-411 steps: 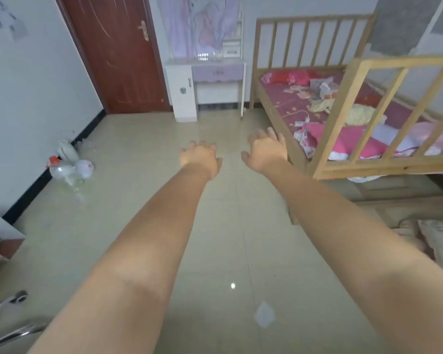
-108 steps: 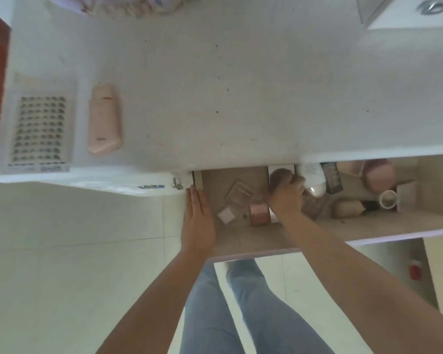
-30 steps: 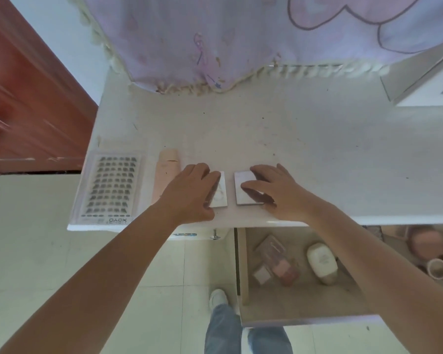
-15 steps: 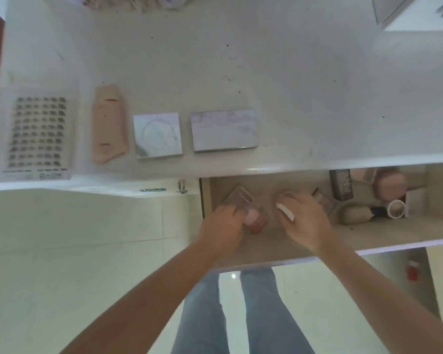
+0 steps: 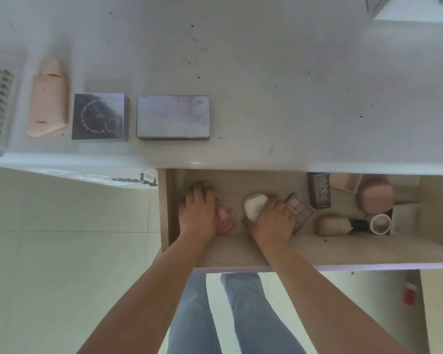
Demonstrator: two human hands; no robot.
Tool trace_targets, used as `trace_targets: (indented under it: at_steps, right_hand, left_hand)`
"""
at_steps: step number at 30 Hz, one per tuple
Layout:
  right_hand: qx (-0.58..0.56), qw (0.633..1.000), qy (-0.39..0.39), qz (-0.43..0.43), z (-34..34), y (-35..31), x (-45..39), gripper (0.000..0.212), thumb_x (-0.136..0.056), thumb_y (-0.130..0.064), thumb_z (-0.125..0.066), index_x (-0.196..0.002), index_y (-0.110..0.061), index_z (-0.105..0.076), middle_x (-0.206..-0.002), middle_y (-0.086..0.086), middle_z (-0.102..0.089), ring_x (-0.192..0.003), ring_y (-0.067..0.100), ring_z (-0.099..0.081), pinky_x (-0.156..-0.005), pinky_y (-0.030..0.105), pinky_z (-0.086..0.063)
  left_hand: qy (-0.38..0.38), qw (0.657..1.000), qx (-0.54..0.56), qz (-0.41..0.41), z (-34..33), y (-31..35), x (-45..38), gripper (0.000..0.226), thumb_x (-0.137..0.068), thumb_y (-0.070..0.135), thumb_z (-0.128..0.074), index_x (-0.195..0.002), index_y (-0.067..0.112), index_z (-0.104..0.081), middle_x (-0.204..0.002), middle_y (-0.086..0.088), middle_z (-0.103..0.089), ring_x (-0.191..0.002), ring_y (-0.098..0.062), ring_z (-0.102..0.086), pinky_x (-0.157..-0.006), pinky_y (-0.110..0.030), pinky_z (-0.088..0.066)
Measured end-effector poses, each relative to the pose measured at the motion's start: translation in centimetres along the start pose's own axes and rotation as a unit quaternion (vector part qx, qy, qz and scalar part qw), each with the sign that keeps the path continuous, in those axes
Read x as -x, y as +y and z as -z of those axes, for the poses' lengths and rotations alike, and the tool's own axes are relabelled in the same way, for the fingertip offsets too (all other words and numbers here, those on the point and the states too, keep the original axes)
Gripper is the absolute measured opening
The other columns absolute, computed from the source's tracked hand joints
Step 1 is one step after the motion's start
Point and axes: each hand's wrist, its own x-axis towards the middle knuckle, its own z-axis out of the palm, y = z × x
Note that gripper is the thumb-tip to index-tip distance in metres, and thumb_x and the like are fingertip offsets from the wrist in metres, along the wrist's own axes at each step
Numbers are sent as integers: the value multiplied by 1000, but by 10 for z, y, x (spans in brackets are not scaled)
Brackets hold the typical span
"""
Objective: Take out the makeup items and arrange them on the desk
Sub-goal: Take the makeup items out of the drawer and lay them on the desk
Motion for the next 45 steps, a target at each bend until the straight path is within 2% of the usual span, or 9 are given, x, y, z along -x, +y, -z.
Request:
trace_targets:
  at_steps: [6,8,10,15,22,29,34,40,45]
  right_hand:
    - [-32,999,5,12,-1,3,-2,74,-83,-41,-56,-136,1,-24,-134,19,-38,-125,32,-37,-98,36,-32]
    - [-37,999,5,21,0,6,-2,71,-83,-40,-56,-135,-2,-27,-134,17,-39,-125,31,-38,-98,36,-33]
    - [-31,999,2,37,0,8,-2,66,-83,-40,-56,-133,-5,-30,-133,16,-40,-125,31,-38,-98,36,-33]
    - [-51,996,1,73,6,10,3,61,-80,-35,-60,-130,-9,-35,-131,13,-42,-123,30,-39,-97,36,-32]
    - [-137,966,-11,219,29,34,17,70,-72,-28,-70,-131,-13,-37,-127,6,-47,-118,21,-43,-86,19,-31]
    - [-131,876,136,443,97,63,26,70,-61,-32,-58,-126,-17,-37,-108,18,-58,-101,15,-42,-91,10,-26]
    - [-44,806,308,502,161,51,4,53,-66,-20,-50,-119,-21,-43,-119,18,-52,-112,29,-39,-94,43,-34]
    - [-59,783,356,506,183,30,-40,37,-68,6,-33,-93,-13,-53,-90,18,-66,-99,27,-46,-81,43,-51]
    - [-126,826,293,465,168,41,-42,37,-70,-1,-30,-76,1,-67,-93,25,-63,-94,31,-54,-79,27,-47]
  left_hand:
    - [0,997,64,32,-3,4,1,56,-97,34,-37,-145,13,-16,-148,-13,-18,-132,-29,-27,-100,-36,-36]
    - [-2,999,35,28,-7,1,-1,61,-92,32,-49,-143,9,-25,-145,-16,-28,-128,-31,-36,-97,-37,-41]
    - [34,999,3,25,-4,0,-5,68,-71,30,-76,-127,2,-50,-123,-21,-54,-105,-34,-58,-78,-37,-53]
    - [2,1000,1,1,-4,-3,-9,51,-95,26,-44,-139,7,-25,-137,-15,-36,-124,-31,-39,-92,-36,-43]
    - [-10,1000,24,-13,22,-2,-12,64,-81,42,-59,-130,8,-34,-125,-13,-48,-115,-29,-47,-82,-34,-47]
    - [192,955,107,-199,52,10,37,54,-63,45,-52,-104,11,-61,-94,-9,-69,-77,-25,-67,-61,-28,-55]
    - [342,915,122,-177,118,19,29,53,-66,38,-49,-109,8,-57,-95,-18,-68,-80,-32,-65,-70,-35,-53]
    - [193,975,100,-44,165,47,-3,57,-79,41,-56,-127,12,-48,-122,-12,-54,-113,-29,-46,-90,-34,-42]
    - [162,985,55,-13,155,55,-13,50,-83,41,-51,-122,10,-48,-120,-12,-52,-111,-27,-44,-86,-32,-41]
